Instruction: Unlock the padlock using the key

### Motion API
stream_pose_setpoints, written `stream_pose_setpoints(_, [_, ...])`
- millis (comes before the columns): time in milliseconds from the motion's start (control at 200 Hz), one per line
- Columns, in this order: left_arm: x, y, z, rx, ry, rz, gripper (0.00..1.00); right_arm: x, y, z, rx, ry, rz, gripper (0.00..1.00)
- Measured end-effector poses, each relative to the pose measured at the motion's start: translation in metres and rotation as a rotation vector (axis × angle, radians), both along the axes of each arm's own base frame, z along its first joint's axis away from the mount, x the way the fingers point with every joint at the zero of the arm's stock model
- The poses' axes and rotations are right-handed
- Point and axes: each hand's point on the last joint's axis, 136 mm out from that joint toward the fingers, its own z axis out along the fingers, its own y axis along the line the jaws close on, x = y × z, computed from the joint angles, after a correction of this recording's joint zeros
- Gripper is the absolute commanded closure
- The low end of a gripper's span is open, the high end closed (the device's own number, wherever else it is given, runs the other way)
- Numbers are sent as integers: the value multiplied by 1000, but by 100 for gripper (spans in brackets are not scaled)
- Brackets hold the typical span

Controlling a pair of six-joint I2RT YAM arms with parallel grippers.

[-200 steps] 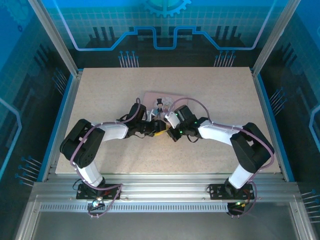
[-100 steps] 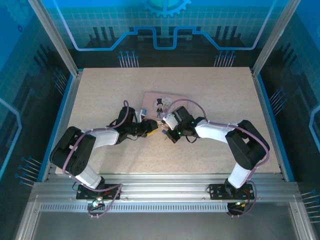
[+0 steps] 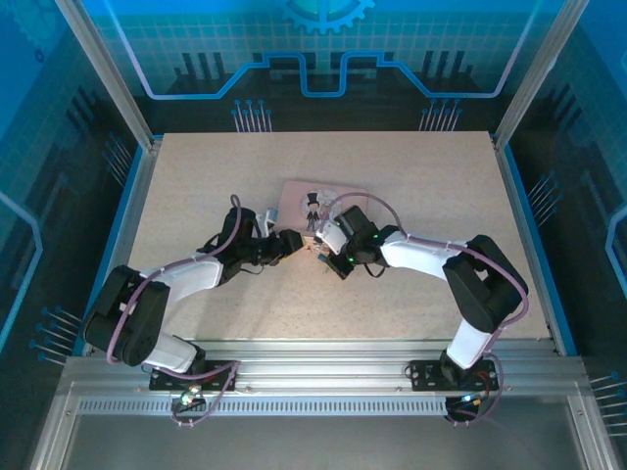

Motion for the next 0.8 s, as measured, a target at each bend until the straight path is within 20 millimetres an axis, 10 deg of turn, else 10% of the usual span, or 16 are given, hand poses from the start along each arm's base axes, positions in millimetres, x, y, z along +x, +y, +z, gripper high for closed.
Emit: stream_pose_setpoints(801, [-57,27,-12,83,72,-4,37,7,9,2,-79,-68,124,100])
